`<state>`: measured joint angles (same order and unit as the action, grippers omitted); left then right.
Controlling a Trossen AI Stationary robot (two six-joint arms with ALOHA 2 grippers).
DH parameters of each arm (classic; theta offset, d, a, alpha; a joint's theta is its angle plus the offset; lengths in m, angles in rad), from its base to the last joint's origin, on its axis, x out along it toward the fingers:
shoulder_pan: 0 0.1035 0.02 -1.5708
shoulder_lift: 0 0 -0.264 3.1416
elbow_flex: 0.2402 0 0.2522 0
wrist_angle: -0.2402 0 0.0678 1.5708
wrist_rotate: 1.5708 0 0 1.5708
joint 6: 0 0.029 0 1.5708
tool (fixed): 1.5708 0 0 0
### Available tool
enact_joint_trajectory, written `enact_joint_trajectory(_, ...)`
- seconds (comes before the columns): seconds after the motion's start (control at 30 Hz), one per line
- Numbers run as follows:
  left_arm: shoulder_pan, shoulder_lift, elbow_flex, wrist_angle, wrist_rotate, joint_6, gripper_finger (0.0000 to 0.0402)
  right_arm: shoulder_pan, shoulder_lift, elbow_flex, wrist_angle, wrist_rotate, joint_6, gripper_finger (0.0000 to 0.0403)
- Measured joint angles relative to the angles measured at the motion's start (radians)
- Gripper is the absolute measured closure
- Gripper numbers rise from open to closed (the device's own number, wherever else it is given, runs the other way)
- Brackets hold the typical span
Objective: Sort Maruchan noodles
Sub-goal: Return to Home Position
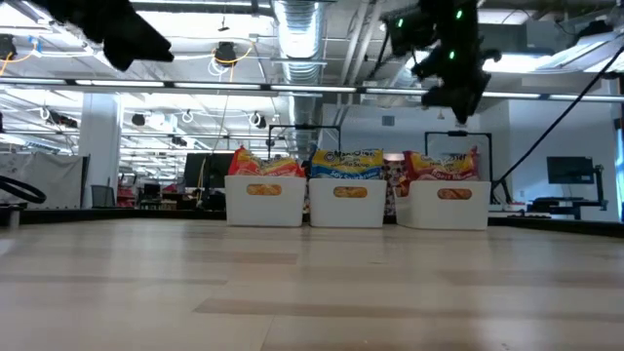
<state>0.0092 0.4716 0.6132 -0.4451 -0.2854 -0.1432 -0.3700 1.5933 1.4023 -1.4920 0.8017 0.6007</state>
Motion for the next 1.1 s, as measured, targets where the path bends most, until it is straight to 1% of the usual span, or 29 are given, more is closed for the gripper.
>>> enact_joint_trajectory(0.07, -0.01, -0.051, -0.073, 0.058, 0.006, -0.004, 0.0271, 0.017, -0.049, 0.007, 0.02, 0.007, 0.001, 0.0253)
enact_joint_trajectory(0.13, -0.016, -0.101, -0.141, 0.117, 0.036, -0.006, 0.0271, 0.037, -0.102, 0.004, 0.06, 0.019, 0.002, 0.0253)
enact_joint_trajectory(0.23, -0.025, -0.168, -0.23, 0.209, 0.105, 0.001, 0.0271, 0.087, -0.194, -0.021, 0.183, 0.072, -0.005, 0.0253)
enact_joint_trajectory(0.33, -0.031, -0.228, -0.297, 0.274, 0.146, 0.0, 0.0271, 0.147, -0.291, -0.076, 0.345, 0.115, -0.087, 0.0253)
enact_joint_trajectory(0.47, -0.036, -0.306, -0.363, 0.313, 0.149, 0.028, 0.0271, 0.218, -0.402, -0.185, 0.529, 0.105, -0.156, 0.0253)
enact_joint_trajectory(0.57, -0.035, -0.364, -0.418, 0.348, 0.15, 0.037, 0.0271, 0.271, -0.467, -0.267, 0.61, 0.085, -0.162, 0.0253)
enact_joint_trajectory(0.77, -0.035, -0.466, -0.518, 0.397, 0.185, 0.046, 0.0271, 0.383, -0.544, -0.392, 0.737, 0.068, -0.155, 0.0253)
enact_joint_trajectory(0.83, -0.035, -0.47, -0.54, 0.407, 0.194, 0.053, 0.0271, 0.417, -0.562, -0.43, 0.786, 0.076, -0.157, 0.0253)
enact_joint_trajectory(1.0, -0.035, -0.466, -0.56, 0.402, 0.209, 0.056, 0.0271, 0.494, -0.611, -0.526, 0.863, 0.159, -0.142, 0.0253)
enact_joint_trajectory(1.1, -0.035, -0.47, -0.571, 0.401, 0.254, 0.1, 0.0271, 0.53, -0.657, -0.604, 0.906, 0.191, -0.114, 0.0253)
